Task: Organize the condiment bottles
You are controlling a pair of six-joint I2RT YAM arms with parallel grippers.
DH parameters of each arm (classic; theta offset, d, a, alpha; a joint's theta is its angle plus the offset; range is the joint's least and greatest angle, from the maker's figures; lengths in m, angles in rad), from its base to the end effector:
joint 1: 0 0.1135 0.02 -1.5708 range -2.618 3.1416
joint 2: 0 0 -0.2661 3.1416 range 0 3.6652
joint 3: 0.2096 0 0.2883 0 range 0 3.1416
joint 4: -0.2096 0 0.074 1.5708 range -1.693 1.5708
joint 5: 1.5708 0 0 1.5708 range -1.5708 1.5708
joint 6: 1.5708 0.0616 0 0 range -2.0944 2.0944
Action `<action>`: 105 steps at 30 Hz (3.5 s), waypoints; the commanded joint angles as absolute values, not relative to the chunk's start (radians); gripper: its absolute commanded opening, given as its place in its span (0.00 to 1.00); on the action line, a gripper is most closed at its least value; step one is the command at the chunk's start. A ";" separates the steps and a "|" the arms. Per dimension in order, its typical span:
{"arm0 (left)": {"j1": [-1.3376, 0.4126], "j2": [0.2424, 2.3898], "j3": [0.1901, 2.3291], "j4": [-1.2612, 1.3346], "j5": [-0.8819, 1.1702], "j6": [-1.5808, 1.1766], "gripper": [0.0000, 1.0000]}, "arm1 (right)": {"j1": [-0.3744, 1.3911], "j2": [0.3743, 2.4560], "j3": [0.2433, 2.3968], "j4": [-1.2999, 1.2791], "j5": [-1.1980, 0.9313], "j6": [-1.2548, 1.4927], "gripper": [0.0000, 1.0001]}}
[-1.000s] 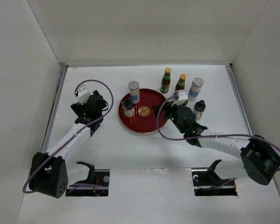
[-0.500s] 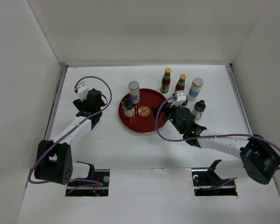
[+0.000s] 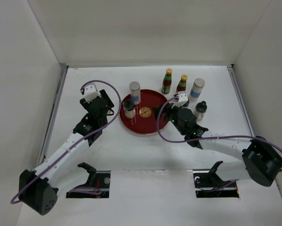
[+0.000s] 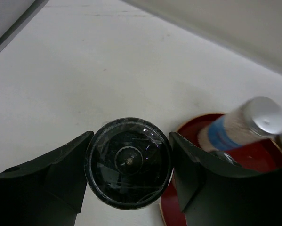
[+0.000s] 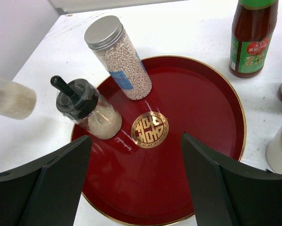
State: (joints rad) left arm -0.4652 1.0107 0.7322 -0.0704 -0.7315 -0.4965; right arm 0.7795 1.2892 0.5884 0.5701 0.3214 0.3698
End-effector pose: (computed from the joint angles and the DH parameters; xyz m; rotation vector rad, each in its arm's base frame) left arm 0.2677 -0.0883 0.2781 -0.5011 1.7581 0.0276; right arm 0.2495 0.2192 0.2159 -0.1099 1.7258 0.5833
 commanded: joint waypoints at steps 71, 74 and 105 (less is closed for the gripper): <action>-0.843 0.664 0.078 0.623 -0.854 -0.629 0.36 | 0.450 1.768 1.503 0.060 0.341 0.103 0.82; -0.829 0.679 0.071 0.623 -0.853 -0.646 0.38 | 0.436 1.831 1.563 0.045 0.334 0.106 0.82; -0.812 0.798 0.057 0.692 -0.861 -0.666 0.55 | 0.482 1.750 1.565 0.270 0.420 0.026 0.34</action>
State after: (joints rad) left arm -0.8185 0.7956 0.0650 0.6285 -0.8509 -0.6525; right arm 0.4412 1.9041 1.5349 0.0784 0.3756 0.0803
